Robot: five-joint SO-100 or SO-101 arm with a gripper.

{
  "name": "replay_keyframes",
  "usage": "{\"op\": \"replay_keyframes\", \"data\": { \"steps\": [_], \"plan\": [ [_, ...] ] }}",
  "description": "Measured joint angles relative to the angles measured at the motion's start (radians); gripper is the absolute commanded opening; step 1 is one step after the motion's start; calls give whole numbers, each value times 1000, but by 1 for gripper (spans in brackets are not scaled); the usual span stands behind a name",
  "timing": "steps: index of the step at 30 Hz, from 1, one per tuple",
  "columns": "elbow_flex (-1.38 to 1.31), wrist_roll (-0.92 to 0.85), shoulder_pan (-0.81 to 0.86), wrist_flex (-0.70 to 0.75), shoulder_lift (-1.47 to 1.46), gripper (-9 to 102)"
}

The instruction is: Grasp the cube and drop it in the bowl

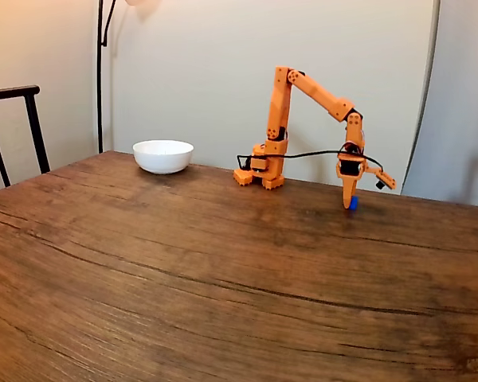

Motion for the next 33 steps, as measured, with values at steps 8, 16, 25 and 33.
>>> {"op": "replay_keyframes", "data": {
  "steps": [8, 16, 25, 33],
  "plan": [
    [-74, 129, 144, 189, 199, 7],
    [-114, 304, 328, 278, 433, 7],
    [-114, 385, 586, 460, 704, 7],
    [-117, 476, 996, 568, 890, 7]
  ]
}}
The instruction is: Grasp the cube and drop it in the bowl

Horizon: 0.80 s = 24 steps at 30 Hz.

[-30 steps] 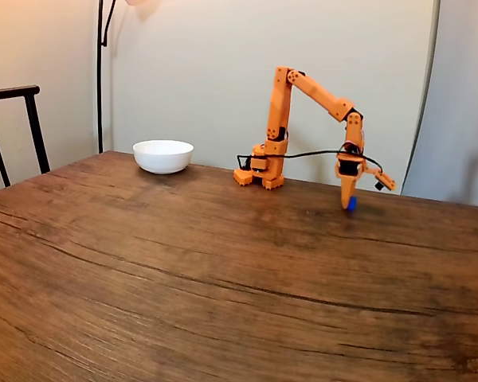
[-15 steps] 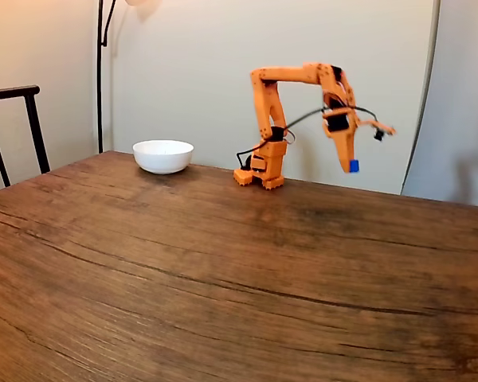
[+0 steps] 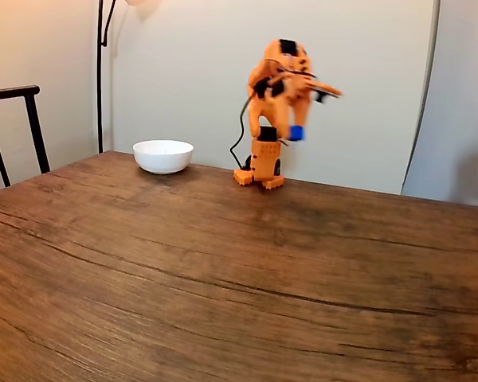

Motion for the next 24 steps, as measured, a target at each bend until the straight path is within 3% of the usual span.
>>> {"op": "replay_keyframes", "data": {
  "steps": [15, 24],
  "plan": [
    [0, 95, 796, -54, 25, 7],
    [0, 132, 1121, -100, 25, 7]
  ]
}}
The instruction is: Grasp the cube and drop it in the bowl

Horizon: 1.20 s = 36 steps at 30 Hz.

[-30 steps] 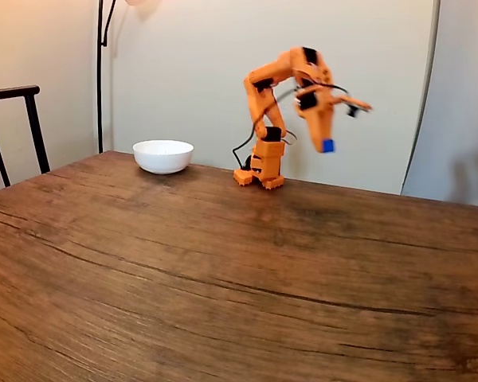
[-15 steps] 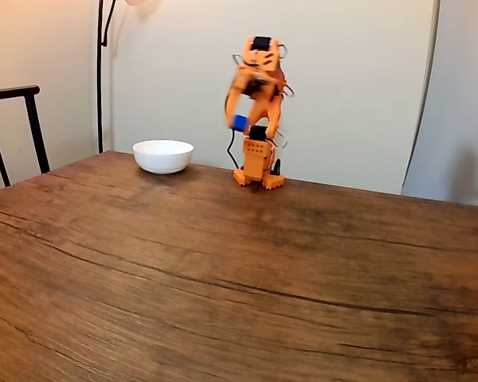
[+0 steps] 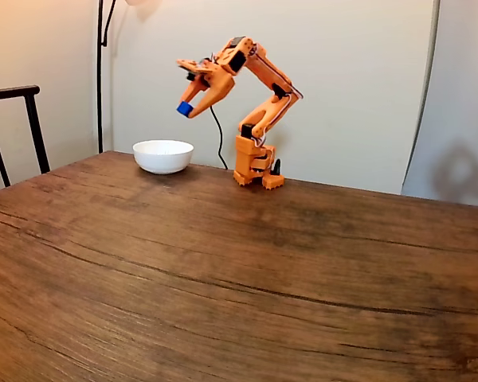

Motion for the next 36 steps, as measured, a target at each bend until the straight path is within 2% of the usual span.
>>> {"op": "replay_keyframes", "data": {
  "steps": [10, 15, 24, 27, 31, 36],
  "plan": [
    [52, 87, 393, -158, -2, 7],
    [235, 163, 541, -255, -2, 7],
    [586, 275, 732, -552, -2, 9],
    [660, 302, 736, -644, -2, 19],
    [676, 313, 750, -690, -3, 34],
    [678, 313, 742, -683, -3, 37]
  ]
}}
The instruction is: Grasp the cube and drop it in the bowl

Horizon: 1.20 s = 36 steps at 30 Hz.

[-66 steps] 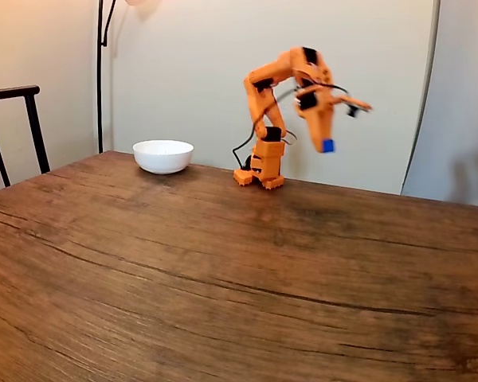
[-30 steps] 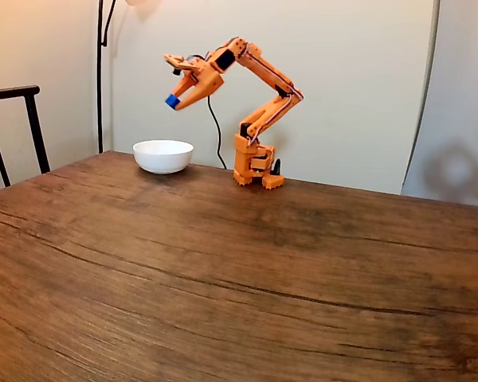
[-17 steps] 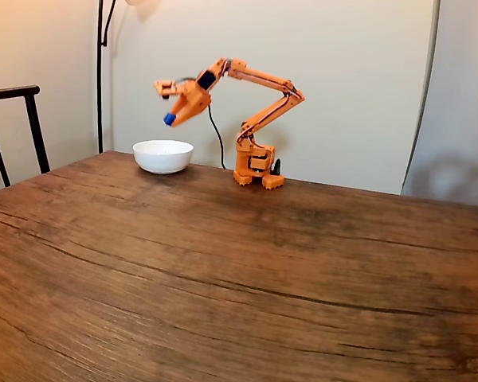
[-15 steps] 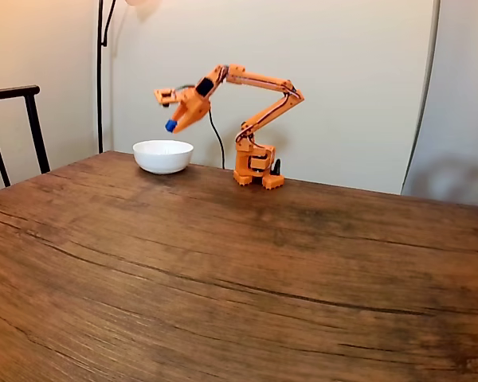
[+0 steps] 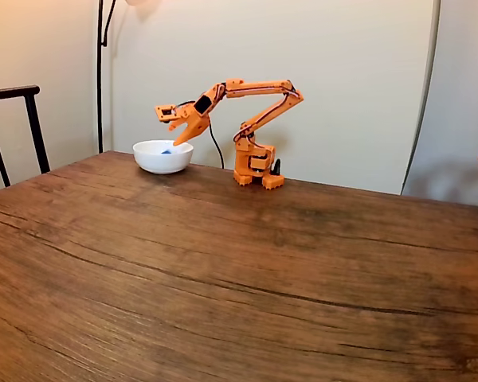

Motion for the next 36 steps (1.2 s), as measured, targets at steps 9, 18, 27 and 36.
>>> {"op": "replay_keyframes", "data": {
  "steps": [9, 18, 27, 36],
  "plan": [
    [-91, -78, -153, 213, 2, 28],
    [-374, -190, -468, 437, 2, 5],
    [-491, -252, -862, 615, 14, 3],
    [-396, -373, -1169, 687, 325, 3]
  ]
}}
